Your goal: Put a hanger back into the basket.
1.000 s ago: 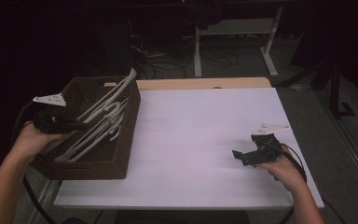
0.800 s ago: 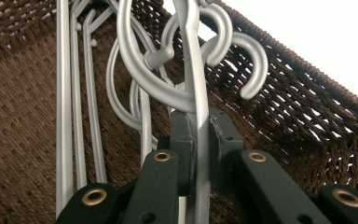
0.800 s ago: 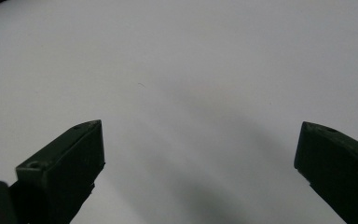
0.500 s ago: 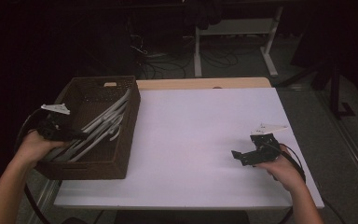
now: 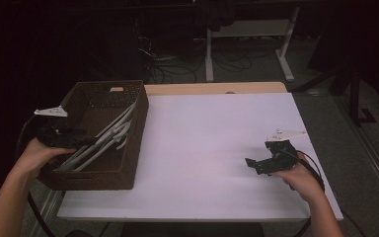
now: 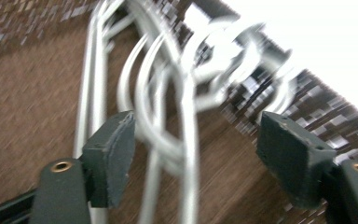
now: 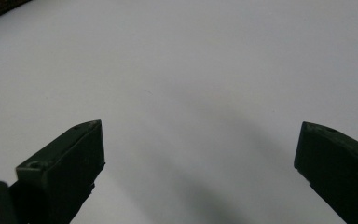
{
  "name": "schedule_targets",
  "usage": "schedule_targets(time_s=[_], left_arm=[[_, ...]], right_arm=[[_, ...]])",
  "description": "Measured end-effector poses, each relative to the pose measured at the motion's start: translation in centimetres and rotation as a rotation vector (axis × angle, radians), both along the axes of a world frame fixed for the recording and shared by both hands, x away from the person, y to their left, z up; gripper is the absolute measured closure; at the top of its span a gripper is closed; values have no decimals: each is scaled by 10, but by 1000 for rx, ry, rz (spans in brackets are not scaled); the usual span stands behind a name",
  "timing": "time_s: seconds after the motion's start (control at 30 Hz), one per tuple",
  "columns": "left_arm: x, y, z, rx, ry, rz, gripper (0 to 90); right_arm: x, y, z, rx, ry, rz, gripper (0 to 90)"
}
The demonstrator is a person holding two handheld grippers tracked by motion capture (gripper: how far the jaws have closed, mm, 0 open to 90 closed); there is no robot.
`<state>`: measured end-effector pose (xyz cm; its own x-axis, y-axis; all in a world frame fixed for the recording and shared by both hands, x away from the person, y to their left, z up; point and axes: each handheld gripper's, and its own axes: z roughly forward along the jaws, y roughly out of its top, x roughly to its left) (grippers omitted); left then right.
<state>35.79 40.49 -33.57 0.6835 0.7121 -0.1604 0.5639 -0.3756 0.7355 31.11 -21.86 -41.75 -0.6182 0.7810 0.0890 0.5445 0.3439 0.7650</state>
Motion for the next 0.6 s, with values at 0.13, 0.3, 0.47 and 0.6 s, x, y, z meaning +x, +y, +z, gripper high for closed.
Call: schedule_targets(time_s=[0.13, 0.3, 0.47, 0.6], left_arm=[[-7, -14, 6, -64, -54, -37, 215], [-12, -37, 7, -110, -94, -70, 163], [-17, -61, 7, -146, -123, -110, 130], [-20, -78, 6, -158, -131, -146, 86]], right_arm=[[-2, 1, 7, 19, -12, 13, 15], [-4, 2, 18, 42, -29, 23, 15], [-9, 6, 32, 67, -53, 48, 15], [-13, 11, 43, 75, -75, 68, 15]])
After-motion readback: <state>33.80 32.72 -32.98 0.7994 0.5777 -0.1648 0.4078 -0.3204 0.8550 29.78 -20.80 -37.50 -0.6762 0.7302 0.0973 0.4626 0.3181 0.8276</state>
